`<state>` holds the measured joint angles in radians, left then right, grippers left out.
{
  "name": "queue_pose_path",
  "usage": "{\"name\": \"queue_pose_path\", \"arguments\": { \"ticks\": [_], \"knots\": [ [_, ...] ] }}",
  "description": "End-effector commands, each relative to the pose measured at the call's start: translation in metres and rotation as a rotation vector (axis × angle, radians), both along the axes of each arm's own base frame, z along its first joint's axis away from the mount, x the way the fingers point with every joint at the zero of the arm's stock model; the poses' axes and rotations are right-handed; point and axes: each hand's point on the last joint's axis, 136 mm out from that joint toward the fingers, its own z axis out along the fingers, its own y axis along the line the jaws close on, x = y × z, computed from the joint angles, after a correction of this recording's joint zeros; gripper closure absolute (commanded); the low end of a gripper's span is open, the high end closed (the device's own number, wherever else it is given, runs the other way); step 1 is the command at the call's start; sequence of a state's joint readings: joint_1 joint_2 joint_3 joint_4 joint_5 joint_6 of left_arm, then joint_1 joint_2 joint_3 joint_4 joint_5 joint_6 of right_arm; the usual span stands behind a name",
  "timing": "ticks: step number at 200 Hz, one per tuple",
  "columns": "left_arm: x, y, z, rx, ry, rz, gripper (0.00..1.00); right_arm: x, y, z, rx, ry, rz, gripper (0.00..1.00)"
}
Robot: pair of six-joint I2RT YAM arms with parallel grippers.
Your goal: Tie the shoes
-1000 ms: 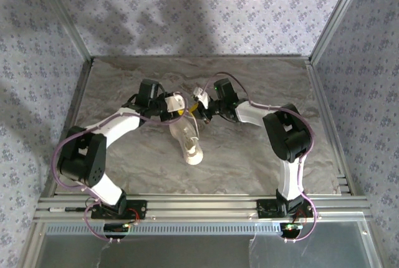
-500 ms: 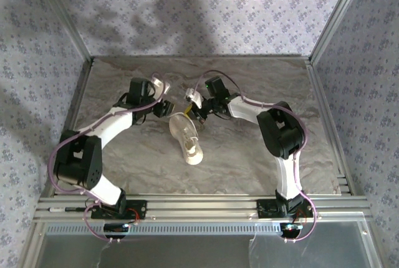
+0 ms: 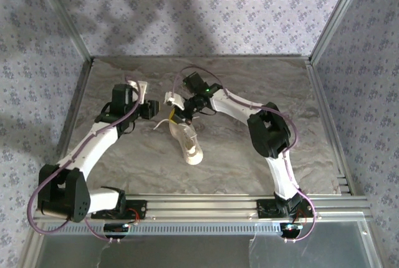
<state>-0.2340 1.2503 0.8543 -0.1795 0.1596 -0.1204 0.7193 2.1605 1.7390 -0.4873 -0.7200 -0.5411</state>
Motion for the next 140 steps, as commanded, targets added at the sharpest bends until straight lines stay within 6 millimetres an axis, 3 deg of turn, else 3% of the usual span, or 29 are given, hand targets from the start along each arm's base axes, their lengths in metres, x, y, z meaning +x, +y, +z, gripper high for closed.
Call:
{"name": "queue_pose_path", "arguments": {
  "ticks": [1, 18, 36, 57, 72, 100, 120, 140],
  "knots": [
    [-0.014, 0.011, -0.016, -0.042, 0.108, 0.07, 0.44, -0.013, 0.0, -0.014, -0.069, 0.088, 0.003, 0.84],
    [-0.012, 0.015, -0.02, -0.062, 0.141, 0.082, 0.44, -0.003, 0.002, -0.001, -0.059, 0.095, -0.049, 0.68],
    [-0.004, 0.014, -0.023, -0.083, 0.169, 0.072, 0.43, 0.012, 0.0, 0.024, -0.017, 0.118, -0.124, 0.57],
    [0.008, 0.003, -0.024, -0.08, 0.187, 0.0, 0.43, 0.034, -0.013, 0.051, 0.022, 0.161, -0.254, 0.52],
    [0.018, -0.006, -0.031, -0.064, 0.229, -0.053, 0.43, 0.053, -0.031, 0.058, 0.003, 0.232, -0.419, 0.51],
    [0.037, -0.033, -0.048, -0.011, 0.34, -0.179, 0.43, 0.072, -0.084, 0.038, -0.071, 0.467, -0.74, 0.55],
    [0.054, -0.059, -0.057, 0.047, 0.365, -0.281, 0.45, 0.063, -0.117, 0.011, -0.104, 0.598, -0.918, 0.55],
    [0.064, -0.092, -0.064, 0.117, 0.34, -0.422, 0.46, 0.046, -0.136, -0.009, -0.146, 0.667, -1.039, 0.55]
  ]
}}
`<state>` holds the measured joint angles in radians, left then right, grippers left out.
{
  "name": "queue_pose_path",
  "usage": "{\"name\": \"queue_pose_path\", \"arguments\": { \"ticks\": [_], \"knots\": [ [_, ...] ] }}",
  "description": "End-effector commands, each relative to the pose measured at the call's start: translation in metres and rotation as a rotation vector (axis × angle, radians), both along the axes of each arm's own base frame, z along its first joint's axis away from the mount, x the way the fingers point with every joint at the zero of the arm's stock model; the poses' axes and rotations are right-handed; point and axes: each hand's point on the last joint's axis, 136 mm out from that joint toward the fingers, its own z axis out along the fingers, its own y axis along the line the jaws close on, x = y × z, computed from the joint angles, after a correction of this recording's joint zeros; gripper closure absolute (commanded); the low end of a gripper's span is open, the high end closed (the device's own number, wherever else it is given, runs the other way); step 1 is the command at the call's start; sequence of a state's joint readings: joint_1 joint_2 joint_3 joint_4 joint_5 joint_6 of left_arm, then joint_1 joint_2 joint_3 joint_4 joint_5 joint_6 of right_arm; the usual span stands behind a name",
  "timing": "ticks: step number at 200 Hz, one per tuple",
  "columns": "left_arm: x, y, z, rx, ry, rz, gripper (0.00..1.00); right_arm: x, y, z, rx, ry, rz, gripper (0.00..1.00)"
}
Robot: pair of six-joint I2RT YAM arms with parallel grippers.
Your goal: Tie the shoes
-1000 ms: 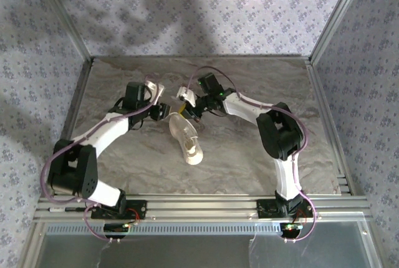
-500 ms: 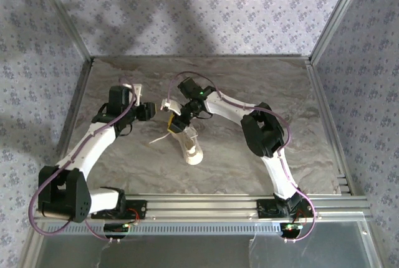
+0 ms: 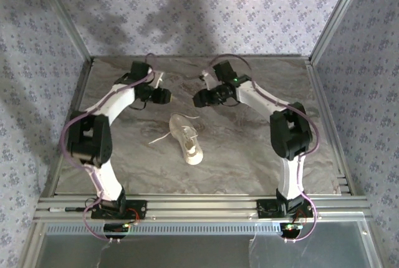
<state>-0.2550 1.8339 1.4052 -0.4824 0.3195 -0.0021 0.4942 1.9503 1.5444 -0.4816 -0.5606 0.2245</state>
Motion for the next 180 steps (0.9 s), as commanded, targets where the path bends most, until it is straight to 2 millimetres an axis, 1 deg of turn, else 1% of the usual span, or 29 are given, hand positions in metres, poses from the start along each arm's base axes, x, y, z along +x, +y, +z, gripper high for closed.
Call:
{"name": "queue_pose_path", "arguments": {
  "ticks": [1, 21, 35, 47, 57, 63, 75, 97, 111, 121, 133, 157, 180],
  "knots": [
    [-0.01, -0.038, -0.011, 0.055, 0.028, -0.225, 0.46, -0.022, -0.018, -0.028, -0.05, 0.195, -0.221, 0.55],
    [-0.011, -0.071, -0.021, 0.107, -0.011, -0.402, 0.46, -0.036, -0.027, -0.044, -0.077, 0.267, -0.3, 0.54],
    [-0.016, -0.089, -0.029, 0.137, -0.044, -0.523, 0.46, -0.041, -0.032, -0.052, -0.099, 0.304, -0.343, 0.54],
    [-0.019, -0.098, -0.037, 0.157, -0.066, -0.595, 0.46, -0.042, -0.035, -0.058, -0.108, 0.313, -0.373, 0.53],
    [-0.018, -0.101, -0.043, 0.166, -0.078, -0.616, 0.46, -0.039, -0.036, -0.06, -0.108, 0.3, -0.385, 0.54],
    [-0.013, -0.099, -0.045, 0.176, -0.08, -0.593, 0.46, -0.035, -0.036, -0.06, -0.102, 0.29, -0.386, 0.54],
    [-0.001, -0.088, -0.046, 0.173, -0.064, -0.506, 0.46, -0.025, -0.032, -0.059, -0.099, 0.264, -0.384, 0.54],
    [0.012, -0.065, -0.032, 0.04, -0.045, -0.354, 0.47, -0.006, -0.022, -0.062, -0.101, 0.243, -0.351, 0.54],
    [0.008, -0.052, -0.028, 0.015, -0.061, -0.311, 0.48, 0.005, -0.012, -0.063, -0.081, 0.248, -0.34, 0.54],
    [0.003, -0.044, -0.028, 0.036, -0.065, -0.302, 0.48, 0.011, -0.005, -0.064, -0.074, 0.248, -0.333, 0.54],
    [-0.003, -0.036, -0.03, 0.068, -0.054, -0.288, 0.48, 0.015, 0.001, -0.07, -0.082, 0.261, -0.323, 0.54],
    [-0.013, -0.026, -0.032, 0.083, -0.043, -0.267, 0.48, 0.019, 0.012, -0.082, -0.097, 0.293, -0.305, 0.54],
    [-0.018, -0.022, -0.029, 0.081, -0.055, -0.251, 0.48, 0.02, 0.018, -0.09, -0.102, 0.313, -0.297, 0.56]
  ]
}}
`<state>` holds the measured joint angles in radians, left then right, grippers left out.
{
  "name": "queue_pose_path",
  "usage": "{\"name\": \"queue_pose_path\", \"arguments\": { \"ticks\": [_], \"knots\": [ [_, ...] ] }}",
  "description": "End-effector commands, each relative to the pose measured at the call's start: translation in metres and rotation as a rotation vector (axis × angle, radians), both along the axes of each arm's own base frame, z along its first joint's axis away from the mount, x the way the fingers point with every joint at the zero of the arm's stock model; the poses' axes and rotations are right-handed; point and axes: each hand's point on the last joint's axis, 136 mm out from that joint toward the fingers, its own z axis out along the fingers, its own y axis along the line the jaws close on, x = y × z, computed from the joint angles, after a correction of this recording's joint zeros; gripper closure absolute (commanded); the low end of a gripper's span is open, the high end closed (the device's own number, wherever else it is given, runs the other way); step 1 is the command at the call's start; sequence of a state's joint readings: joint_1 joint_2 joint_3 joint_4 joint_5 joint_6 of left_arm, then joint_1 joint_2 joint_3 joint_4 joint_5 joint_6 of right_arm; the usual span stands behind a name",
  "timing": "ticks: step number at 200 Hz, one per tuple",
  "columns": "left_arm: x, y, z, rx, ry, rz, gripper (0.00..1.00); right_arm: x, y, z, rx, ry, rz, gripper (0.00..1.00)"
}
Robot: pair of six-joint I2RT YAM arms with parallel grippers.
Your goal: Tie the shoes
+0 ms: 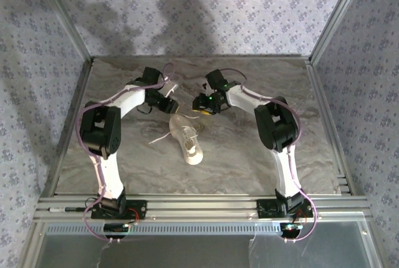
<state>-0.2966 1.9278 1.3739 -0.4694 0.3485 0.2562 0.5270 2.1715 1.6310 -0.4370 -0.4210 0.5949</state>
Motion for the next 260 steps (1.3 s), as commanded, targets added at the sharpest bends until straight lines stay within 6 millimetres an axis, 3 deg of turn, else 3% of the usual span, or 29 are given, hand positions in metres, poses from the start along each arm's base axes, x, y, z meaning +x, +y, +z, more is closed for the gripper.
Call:
{"name": "queue_pose_path", "arguments": {
  "ticks": [1, 74, 101, 127, 157, 164, 224, 260],
  "knots": [
    [-0.002, -0.002, 0.021, -0.026, -0.052, 0.015, 0.48, -0.008, 0.008, -0.01, -0.008, 0.06, 0.021, 0.56],
    [-0.004, 0.004, 0.033, -0.02, -0.079, 0.035, 0.48, -0.021, 0.022, -0.022, -0.009, 0.112, 0.055, 0.63],
    [-0.004, 0.005, 0.034, -0.02, -0.082, 0.038, 0.48, -0.02, 0.023, -0.022, -0.022, 0.1, 0.061, 0.76],
    [-0.006, 0.007, 0.036, -0.016, -0.085, 0.043, 0.48, -0.015, 0.023, -0.013, -0.045, 0.076, 0.076, 0.79],
    [-0.008, 0.01, 0.043, -0.018, -0.1, 0.051, 0.48, -0.009, 0.025, -0.001, -0.064, 0.009, 0.113, 1.0],
    [-0.008, 0.011, 0.047, -0.022, -0.106, 0.054, 0.48, -0.011, 0.023, 0.001, -0.078, 0.005, 0.126, 1.0],
    [-0.004, 0.023, 0.093, -0.195, -0.155, 0.108, 0.47, 0.01, 0.024, 0.072, -0.111, -0.267, 0.28, 1.0],
    [-0.012, 0.018, 0.122, -0.319, -0.226, 0.054, 0.44, -0.001, 0.035, 0.118, -0.053, -0.441, 0.441, 1.0]
  ]
}}
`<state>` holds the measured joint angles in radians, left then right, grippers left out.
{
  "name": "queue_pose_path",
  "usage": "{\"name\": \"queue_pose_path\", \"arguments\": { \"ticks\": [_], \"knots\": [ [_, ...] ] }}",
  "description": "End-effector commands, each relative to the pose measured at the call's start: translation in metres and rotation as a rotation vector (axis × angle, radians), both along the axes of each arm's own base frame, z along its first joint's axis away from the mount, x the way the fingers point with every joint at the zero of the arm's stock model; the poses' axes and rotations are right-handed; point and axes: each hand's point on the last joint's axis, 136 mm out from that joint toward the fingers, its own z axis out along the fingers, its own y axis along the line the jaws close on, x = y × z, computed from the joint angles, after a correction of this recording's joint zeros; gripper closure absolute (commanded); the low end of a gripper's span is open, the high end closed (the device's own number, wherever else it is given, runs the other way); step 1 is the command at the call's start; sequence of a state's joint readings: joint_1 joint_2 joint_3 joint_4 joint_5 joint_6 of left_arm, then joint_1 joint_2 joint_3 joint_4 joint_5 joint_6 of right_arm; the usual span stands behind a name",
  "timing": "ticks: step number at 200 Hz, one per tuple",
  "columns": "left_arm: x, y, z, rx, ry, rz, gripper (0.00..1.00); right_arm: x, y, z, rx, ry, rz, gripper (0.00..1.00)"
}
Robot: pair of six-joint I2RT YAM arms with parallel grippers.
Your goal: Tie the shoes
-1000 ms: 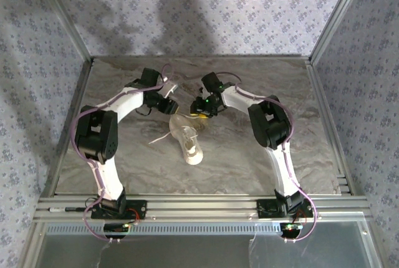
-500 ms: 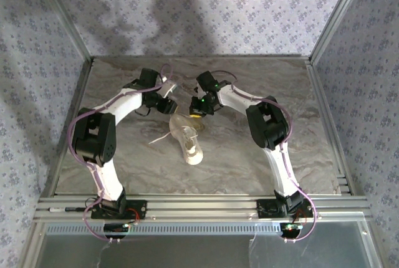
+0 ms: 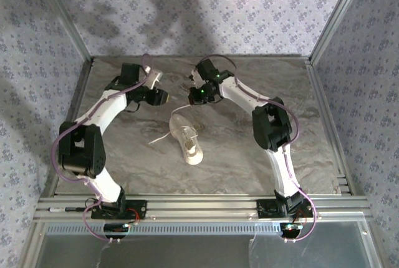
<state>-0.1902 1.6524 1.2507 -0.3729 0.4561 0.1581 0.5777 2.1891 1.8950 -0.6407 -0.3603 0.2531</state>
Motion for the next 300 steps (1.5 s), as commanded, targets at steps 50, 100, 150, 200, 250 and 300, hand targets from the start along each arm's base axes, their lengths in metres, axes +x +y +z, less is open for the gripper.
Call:
{"name": "queue_pose_path", "arguments": {
  "ticks": [50, 100, 150, 200, 250, 300],
  "knots": [
    [-0.018, -0.026, 0.055, -0.286, -0.123, -0.18, 0.42, -0.032, 0.013, 0.098, 0.164, -0.296, 0.295, 1.0],
    [-0.028, -0.038, 0.067, -0.315, -0.231, -0.325, 0.42, -0.045, 0.01, 0.113, 0.229, -0.351, 0.37, 1.0],
    [-0.05, -0.05, 0.075, -0.301, -0.416, -0.575, 0.43, -0.057, 0.009, 0.129, 0.298, -0.393, 0.469, 1.0],
    [-0.052, -0.07, 0.07, -0.321, -0.387, -0.702, 0.45, -0.062, 0.009, 0.133, 0.319, -0.408, 0.51, 1.0],
    [-0.048, -0.083, 0.049, -0.321, -0.351, -0.73, 0.48, -0.065, 0.01, 0.135, 0.329, -0.407, 0.516, 1.0],
    [-0.054, -0.087, 0.039, -0.325, -0.304, -0.763, 0.97, -0.061, 0.007, 0.133, 0.338, -0.407, 0.479, 1.0]
  ]
}}
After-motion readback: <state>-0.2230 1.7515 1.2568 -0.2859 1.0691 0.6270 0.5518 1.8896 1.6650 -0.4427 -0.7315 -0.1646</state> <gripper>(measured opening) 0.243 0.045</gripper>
